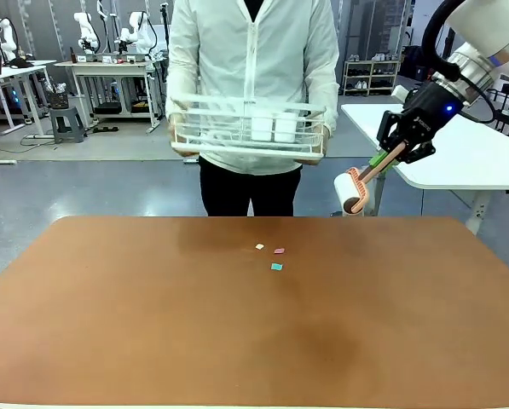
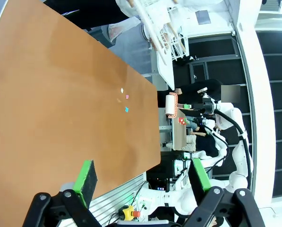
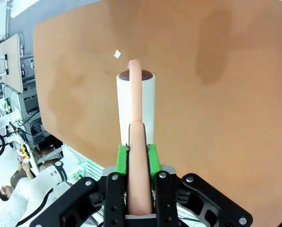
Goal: Clean the table.
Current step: Clean the table with the Lint Roller when the human lifts the Dish drying rack.
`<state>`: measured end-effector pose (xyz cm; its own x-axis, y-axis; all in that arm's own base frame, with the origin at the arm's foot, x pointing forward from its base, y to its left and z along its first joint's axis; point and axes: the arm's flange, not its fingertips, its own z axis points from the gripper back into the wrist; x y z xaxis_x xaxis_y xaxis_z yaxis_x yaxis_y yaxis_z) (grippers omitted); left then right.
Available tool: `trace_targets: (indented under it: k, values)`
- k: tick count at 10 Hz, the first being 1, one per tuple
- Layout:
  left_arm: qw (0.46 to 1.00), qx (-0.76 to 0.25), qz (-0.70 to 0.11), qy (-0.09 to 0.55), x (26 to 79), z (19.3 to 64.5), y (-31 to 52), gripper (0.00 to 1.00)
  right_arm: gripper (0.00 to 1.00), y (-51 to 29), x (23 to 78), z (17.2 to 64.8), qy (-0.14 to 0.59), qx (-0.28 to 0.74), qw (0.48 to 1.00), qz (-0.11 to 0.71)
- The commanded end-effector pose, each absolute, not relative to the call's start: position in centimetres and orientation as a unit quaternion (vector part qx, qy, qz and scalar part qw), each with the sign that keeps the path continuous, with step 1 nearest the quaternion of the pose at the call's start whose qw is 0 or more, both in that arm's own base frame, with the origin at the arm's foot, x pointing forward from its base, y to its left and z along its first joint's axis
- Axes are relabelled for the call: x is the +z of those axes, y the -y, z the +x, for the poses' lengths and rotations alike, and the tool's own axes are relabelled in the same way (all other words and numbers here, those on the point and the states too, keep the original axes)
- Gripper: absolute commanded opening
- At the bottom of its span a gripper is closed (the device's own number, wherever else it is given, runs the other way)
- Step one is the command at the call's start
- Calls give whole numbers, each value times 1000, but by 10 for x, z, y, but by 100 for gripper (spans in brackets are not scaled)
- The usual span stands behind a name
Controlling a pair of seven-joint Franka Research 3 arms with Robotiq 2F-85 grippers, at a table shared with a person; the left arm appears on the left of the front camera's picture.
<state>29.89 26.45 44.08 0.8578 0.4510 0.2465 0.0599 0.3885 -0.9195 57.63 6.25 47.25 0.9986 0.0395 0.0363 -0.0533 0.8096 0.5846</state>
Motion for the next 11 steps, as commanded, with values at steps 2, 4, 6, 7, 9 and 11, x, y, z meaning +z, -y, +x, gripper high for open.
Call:
trace_targets:
  k: [2,4,6,7,9,11]
  values:
    - [796,121,-541,242,443,297,-266,100,21,-64,477,574,13,28,951,308]
    - [796,121,-541,242,443,297,-266,100,21,-72,450,589,4,30,949,314]
    - [796,121,-541,242,443,297,-266,100,21,-82,425,597,-3,26,945,326]
    - [796,121,-541,242,443,297,-266,100,21,-86,413,599,-14,24,944,329]
    - [796,121,-541,242,443,297,-266,100,21,-91,388,597,-35,13,940,339]
    - [796,121,-541,242,443,297,-266,100,21,-98,367,594,-59,11,939,338]
